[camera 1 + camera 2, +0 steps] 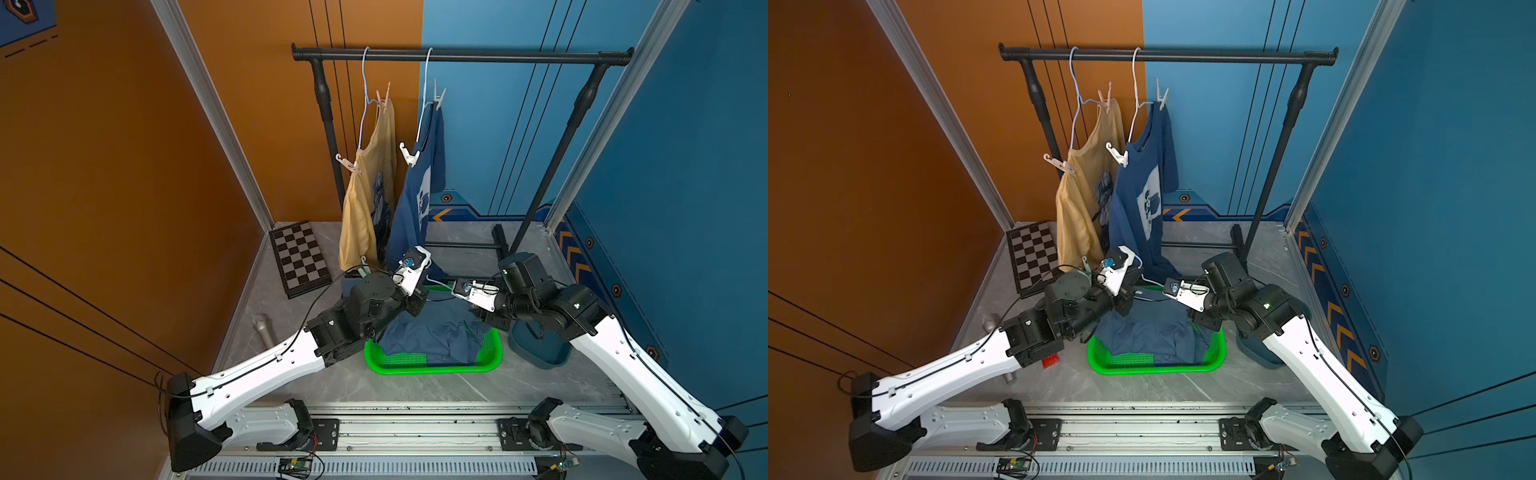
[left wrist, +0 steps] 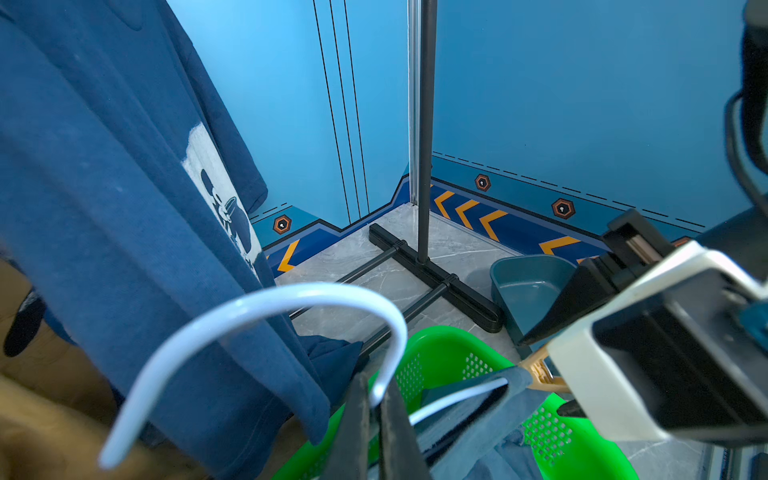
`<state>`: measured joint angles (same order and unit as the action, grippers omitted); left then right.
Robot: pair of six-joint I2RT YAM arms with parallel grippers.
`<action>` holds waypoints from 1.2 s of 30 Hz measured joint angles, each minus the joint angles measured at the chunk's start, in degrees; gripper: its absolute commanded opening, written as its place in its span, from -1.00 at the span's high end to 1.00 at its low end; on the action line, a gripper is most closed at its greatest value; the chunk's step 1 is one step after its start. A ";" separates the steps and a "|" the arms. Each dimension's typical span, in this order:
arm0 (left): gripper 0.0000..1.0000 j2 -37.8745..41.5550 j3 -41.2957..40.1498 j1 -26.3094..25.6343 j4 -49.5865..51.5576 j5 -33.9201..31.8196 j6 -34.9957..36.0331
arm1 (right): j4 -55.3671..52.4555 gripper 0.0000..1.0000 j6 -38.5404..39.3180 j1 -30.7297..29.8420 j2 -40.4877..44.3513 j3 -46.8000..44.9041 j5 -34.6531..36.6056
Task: Remove the clothespins securing t-shirts to the hanger
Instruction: Remove the clothespin from the hanger.
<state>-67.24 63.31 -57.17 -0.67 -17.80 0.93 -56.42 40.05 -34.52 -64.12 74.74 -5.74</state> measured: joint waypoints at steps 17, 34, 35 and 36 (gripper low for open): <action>1.00 0.00 0.00 -0.31 0.00 -0.04 -0.33 | -1.55 0.51 0.00 0.09 -0.26 1.18 0.00; 1.00 -0.81 0.00 -0.28 0.00 -0.02 -0.96 | -1.70 0.52 -0.46 7.17 7.10 1.70 -0.07; 1.00 -1.03 0.00 -0.28 0.00 0.00 -0.96 | -1.70 0.51 -0.46 8.22 7.72 1.70 -0.13; 1.00 -1.25 0.00 -0.28 0.00 0.00 -1.01 | -1.68 0.51 -0.46 9.53 8.26 1.68 -0.28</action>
<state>-68.49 63.31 -57.45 -0.67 -17.80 -0.08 -58.11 39.59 -24.99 -55.86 76.42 -6.02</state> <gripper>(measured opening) 0.068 0.246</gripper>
